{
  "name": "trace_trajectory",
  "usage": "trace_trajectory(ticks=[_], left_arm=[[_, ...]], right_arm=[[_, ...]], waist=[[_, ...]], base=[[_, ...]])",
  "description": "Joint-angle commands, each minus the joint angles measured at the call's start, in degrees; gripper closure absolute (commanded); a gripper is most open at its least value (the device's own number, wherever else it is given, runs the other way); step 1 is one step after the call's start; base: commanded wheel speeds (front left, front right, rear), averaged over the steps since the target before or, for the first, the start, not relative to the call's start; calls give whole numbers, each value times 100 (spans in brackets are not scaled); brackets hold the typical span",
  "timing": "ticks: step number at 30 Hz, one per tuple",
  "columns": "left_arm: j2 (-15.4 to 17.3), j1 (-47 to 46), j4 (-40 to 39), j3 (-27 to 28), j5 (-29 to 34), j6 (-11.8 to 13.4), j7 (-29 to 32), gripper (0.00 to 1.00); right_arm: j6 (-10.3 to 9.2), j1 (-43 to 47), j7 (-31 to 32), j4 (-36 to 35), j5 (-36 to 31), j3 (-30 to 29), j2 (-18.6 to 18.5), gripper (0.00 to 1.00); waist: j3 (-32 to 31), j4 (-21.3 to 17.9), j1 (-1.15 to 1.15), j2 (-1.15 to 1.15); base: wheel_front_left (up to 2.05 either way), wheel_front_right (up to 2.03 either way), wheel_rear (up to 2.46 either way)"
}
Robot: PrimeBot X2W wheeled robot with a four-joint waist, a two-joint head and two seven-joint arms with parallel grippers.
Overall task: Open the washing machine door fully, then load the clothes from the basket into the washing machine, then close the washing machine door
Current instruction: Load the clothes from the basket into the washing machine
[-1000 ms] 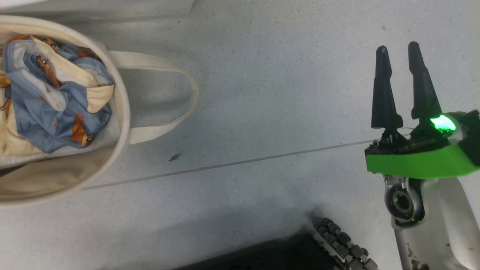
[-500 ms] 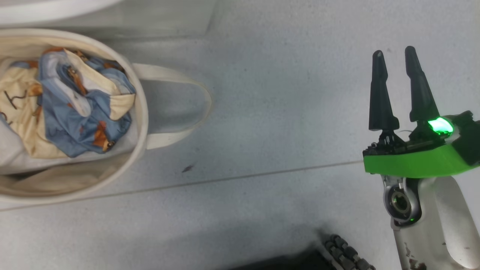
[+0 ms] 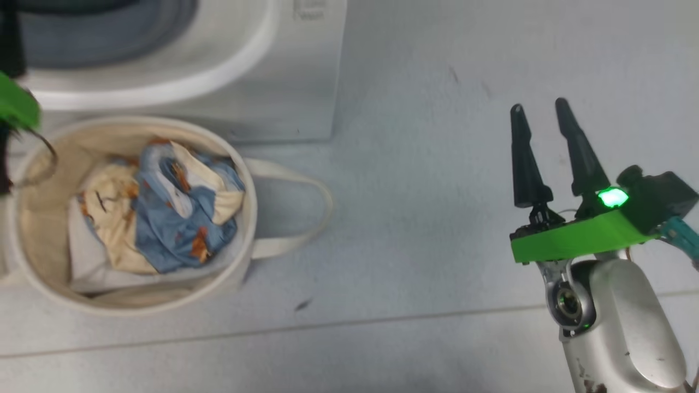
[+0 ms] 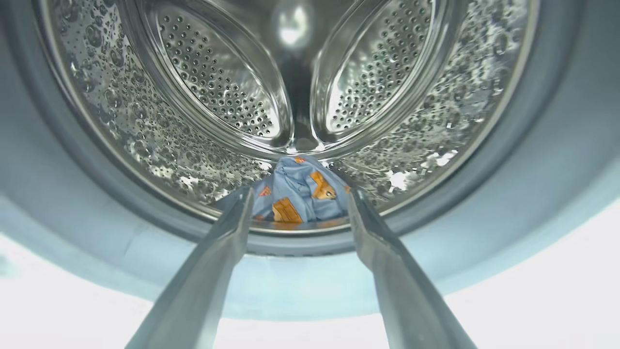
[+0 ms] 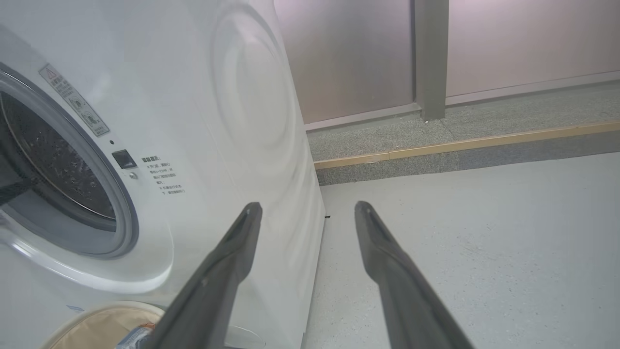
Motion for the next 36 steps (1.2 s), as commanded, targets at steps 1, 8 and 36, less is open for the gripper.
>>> trace_trajectory(ticks=[1,8,36], left_arm=[[207,168,-158,279,-6,9,-75,0],[95,1477,-486,631,214,17,-78,0],[89,6113,-3554,3019,932,1344,-80,0]], right_arm=[[6,89,59,-88,-36,151,-5,0],[6,285,142,251,81,226,-5,0],[6,1373,213,395,216,-187,-5,0]], waist=[[-623,183,1,0],[-1473,288,1,0],[-2953,322,1,0]], base=[[0,0,0],[0,0,0],[0,0,0]])
